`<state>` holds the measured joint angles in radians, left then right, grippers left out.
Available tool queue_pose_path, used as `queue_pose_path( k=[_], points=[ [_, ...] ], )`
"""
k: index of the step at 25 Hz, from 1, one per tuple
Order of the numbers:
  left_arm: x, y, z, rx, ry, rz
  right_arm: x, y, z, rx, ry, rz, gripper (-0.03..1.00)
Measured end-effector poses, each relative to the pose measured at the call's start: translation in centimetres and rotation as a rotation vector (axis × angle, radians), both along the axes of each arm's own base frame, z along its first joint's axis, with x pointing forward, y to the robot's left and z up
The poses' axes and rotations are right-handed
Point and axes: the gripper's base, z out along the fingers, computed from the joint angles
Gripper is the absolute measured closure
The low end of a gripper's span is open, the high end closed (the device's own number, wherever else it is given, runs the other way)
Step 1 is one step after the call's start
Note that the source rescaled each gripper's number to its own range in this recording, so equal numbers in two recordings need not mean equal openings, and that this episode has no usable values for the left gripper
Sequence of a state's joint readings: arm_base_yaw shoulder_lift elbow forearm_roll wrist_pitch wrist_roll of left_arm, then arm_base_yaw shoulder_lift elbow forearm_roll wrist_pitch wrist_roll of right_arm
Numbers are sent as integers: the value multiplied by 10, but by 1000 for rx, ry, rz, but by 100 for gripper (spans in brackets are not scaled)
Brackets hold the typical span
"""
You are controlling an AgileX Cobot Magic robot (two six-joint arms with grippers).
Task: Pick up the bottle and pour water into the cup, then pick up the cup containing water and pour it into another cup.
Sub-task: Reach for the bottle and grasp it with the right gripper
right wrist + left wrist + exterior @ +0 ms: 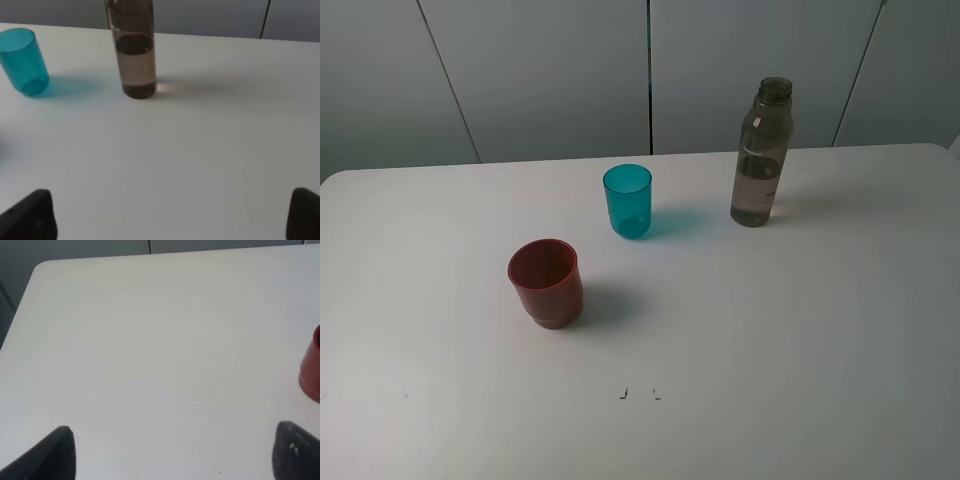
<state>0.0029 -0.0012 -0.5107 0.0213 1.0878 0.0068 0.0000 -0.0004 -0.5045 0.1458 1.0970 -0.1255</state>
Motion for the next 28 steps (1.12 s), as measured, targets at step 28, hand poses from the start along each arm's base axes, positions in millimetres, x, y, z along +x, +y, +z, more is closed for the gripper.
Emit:
queue_pose_path(
  k=[28],
  points=[
    [0, 0, 0, -6, 0, 3, 148, 6, 19, 13, 120, 36, -3]
  ],
)
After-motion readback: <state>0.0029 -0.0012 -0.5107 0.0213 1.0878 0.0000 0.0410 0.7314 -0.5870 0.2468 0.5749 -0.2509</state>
